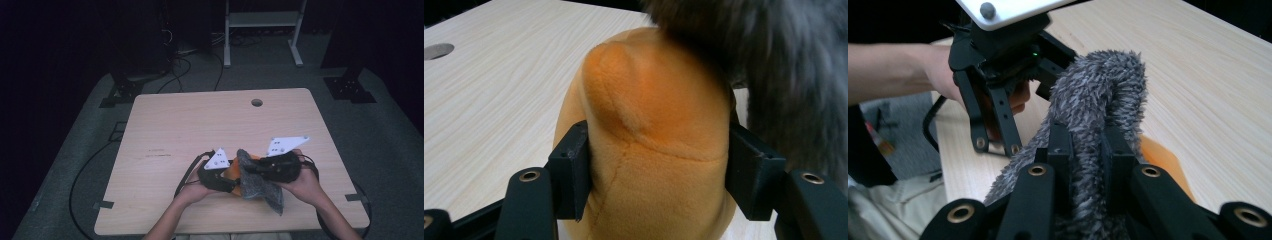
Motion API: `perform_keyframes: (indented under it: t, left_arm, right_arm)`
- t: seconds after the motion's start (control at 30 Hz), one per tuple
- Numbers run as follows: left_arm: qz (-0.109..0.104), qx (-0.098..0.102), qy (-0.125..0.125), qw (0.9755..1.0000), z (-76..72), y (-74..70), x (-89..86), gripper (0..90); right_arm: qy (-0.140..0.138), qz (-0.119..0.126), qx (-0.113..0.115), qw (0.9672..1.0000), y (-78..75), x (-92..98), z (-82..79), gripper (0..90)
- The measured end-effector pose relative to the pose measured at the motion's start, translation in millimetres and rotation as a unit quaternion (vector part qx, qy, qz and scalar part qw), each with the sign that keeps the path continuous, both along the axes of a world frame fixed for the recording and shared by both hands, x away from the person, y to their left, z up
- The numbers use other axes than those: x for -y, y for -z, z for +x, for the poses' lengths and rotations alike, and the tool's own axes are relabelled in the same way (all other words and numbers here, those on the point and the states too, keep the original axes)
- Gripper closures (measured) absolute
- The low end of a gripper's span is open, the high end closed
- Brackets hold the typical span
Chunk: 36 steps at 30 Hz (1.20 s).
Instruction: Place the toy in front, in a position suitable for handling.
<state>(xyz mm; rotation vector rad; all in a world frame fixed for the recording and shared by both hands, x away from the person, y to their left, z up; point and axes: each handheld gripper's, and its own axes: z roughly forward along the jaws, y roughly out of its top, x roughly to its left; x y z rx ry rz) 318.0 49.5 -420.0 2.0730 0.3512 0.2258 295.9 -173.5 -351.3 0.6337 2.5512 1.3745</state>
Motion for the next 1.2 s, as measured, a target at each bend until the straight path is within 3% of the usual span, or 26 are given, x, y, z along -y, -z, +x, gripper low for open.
perform_keyframes:
  t: [0.07,0.23,0.5,0.63,0.83,0.97,1.07,1.13,1.2]
  left_arm:
    - [0.002,0.000,-0.001,1.0000,-0.3,0.3,0.6,36.1]
    - [-0.006,0.003,-0.001,1.0000,-1.2,3.2,-3.2,36.4]
    - [-0.012,0.008,-0.008,0.9999,-1.8,4.0,-1.6,36.0]
    - [-0.004,0.033,0.012,0.9994,-8.8,4.2,3.5,35.5]
    - [0.016,0.062,0.036,0.9973,-20.2,4.7,6.2,35.5]
    - [0.014,0.054,0.047,0.9974,-20.6,3.7,0.7,31.4]
    - [-0.024,0.014,0.041,0.9988,-16.7,0.1,-4.6,22.7]
    - [-0.038,-0.007,0.035,0.9986,-14.3,-0.9,-6.2,22.1]
    - [-0.039,-0.019,0.034,0.9985,-14.6,-0.5,-3.8,23.4]
  right_arm:
    - [-0.003,-0.012,-0.002,0.9999,4.9,-7.3,3.7,78.0]
    - [-0.005,0.002,-0.016,0.9999,14.2,0.6,5.3,78.1]
    - [0.030,-0.011,-0.035,0.9989,32.1,35.6,-3.2,78.0]
    - [0.024,0.001,-0.032,0.9992,22.6,39.9,-5.7,78.0]
    - [0.008,0.020,-0.016,0.9996,1.4,25.2,3.2,78.0]
    - [-0.001,-0.004,-0.031,0.9995,7.2,16.0,10.1,77.8]
    - [-0.002,-0.008,-0.039,0.9992,12.9,16.3,10.2,77.9]
    - [-0.002,-0.009,-0.041,0.9991,15.5,18.9,8.1,78.0]
    - [-0.003,-0.011,-0.045,0.9989,17.2,21.5,4.8,78.0]
